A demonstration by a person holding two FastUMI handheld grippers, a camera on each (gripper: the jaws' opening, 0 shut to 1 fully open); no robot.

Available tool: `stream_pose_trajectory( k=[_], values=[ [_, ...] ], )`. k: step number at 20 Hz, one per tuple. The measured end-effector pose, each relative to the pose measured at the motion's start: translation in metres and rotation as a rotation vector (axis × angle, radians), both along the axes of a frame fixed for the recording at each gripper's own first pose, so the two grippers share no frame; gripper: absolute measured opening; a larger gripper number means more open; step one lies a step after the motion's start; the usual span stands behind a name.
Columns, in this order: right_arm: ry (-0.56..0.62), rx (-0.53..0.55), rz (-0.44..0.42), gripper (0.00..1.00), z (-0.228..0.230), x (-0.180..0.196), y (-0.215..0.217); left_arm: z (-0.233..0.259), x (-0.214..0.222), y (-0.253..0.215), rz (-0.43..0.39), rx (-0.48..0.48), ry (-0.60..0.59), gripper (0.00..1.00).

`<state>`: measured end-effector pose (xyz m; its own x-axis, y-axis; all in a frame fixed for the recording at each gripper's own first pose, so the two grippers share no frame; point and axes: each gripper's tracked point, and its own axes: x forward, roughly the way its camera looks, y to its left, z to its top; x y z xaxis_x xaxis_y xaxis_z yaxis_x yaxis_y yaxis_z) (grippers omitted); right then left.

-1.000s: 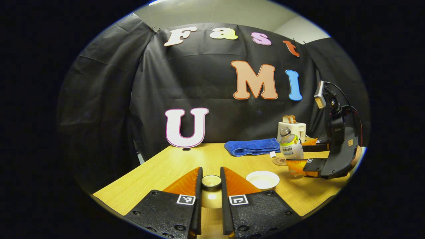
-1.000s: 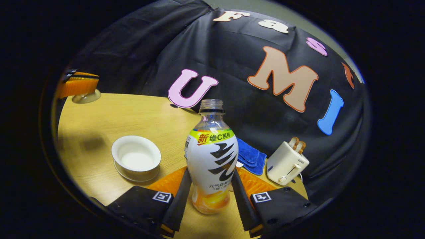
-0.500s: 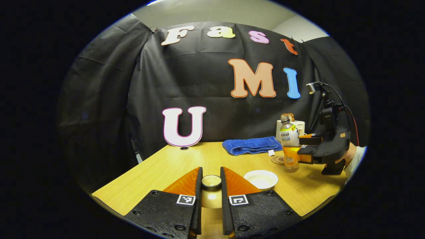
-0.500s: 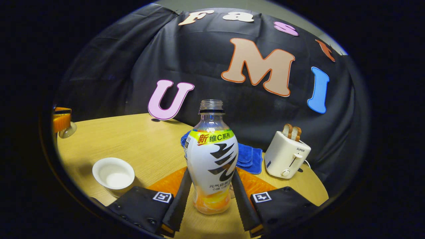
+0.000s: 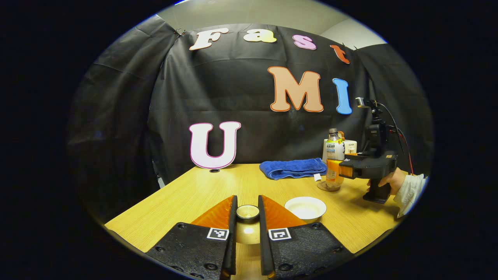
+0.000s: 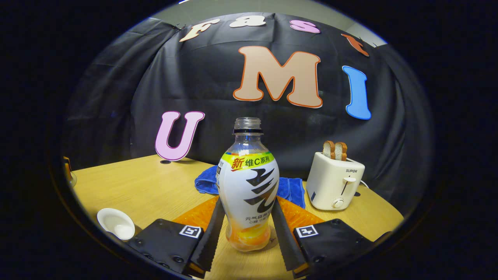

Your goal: Open the teacup lid with one hand, grasp the water bottle and pour water into the teacup with the other hand; after pouring, place the water bottle on the coaster and then close the teacup lid.

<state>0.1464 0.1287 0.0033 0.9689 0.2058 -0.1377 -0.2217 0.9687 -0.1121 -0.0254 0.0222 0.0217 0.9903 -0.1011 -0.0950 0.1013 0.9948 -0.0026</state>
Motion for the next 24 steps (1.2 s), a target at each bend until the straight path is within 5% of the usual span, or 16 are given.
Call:
stream_pose_trajectory(
  k=[8, 19, 24],
  values=[
    [0.035, 0.107, -0.074, 0.72, -0.016, 0.03, -0.013, -0.007, 0.001, 0.002, 0.011, -0.007, 0.012, 0.22],
    [0.032, 0.113, -0.111, 0.72, -0.018, 0.032, -0.021, -0.012, 0.003, 0.005, 0.013, -0.017, 0.02, 0.22],
    [0.051, 0.134, -0.133, 0.79, -0.019, 0.03, -0.027, -0.009, 0.002, 0.004, 0.012, -0.015, 0.011, 0.23]
  ],
)
